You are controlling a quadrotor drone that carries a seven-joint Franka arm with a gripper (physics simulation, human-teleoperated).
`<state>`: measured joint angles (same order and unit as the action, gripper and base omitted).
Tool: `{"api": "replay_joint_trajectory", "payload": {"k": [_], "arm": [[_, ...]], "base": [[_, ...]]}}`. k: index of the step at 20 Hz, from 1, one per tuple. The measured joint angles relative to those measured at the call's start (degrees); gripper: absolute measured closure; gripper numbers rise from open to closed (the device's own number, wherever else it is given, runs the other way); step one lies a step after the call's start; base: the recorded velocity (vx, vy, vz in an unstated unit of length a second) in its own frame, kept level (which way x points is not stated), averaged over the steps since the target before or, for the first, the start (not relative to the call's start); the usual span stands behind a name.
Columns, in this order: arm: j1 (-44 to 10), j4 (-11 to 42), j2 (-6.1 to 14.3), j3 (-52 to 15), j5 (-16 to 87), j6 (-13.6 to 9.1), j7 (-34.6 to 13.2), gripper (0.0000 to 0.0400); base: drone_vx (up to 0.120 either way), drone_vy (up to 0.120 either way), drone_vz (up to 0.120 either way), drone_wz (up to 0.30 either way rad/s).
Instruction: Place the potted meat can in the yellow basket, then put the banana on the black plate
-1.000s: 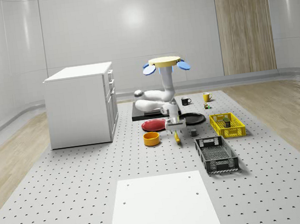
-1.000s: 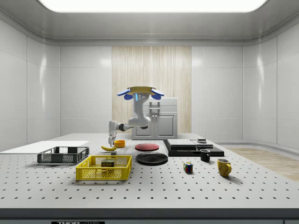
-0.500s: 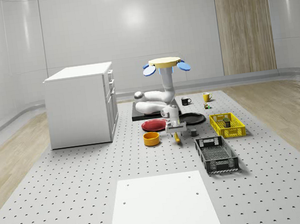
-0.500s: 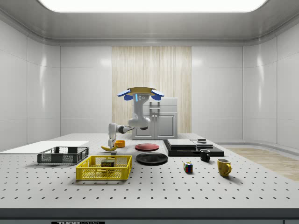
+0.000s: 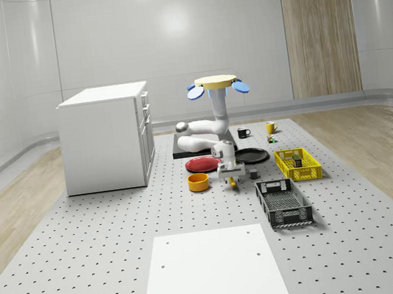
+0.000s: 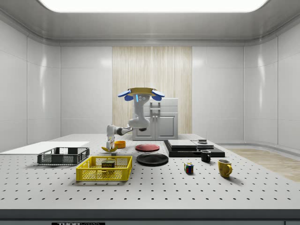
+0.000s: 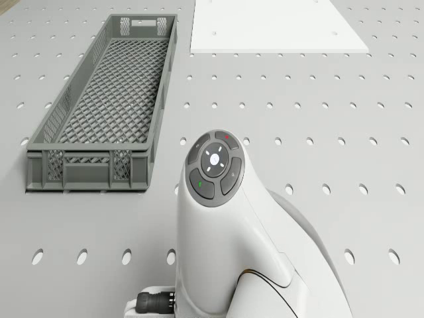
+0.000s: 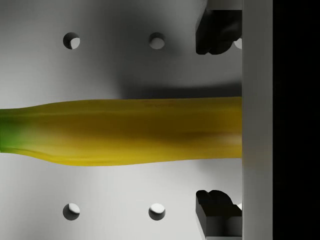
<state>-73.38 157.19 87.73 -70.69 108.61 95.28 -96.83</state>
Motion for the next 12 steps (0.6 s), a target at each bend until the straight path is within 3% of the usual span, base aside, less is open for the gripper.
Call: {"api": "replay_joint_trajectory", "payload": {"k": [12], "arm": [[-0.4, -0.7, -0.2, 2.0, 1.9, 0.8, 0.0, 0.0]], "base": [[0.0, 0.0, 0.0, 0.0]]}}
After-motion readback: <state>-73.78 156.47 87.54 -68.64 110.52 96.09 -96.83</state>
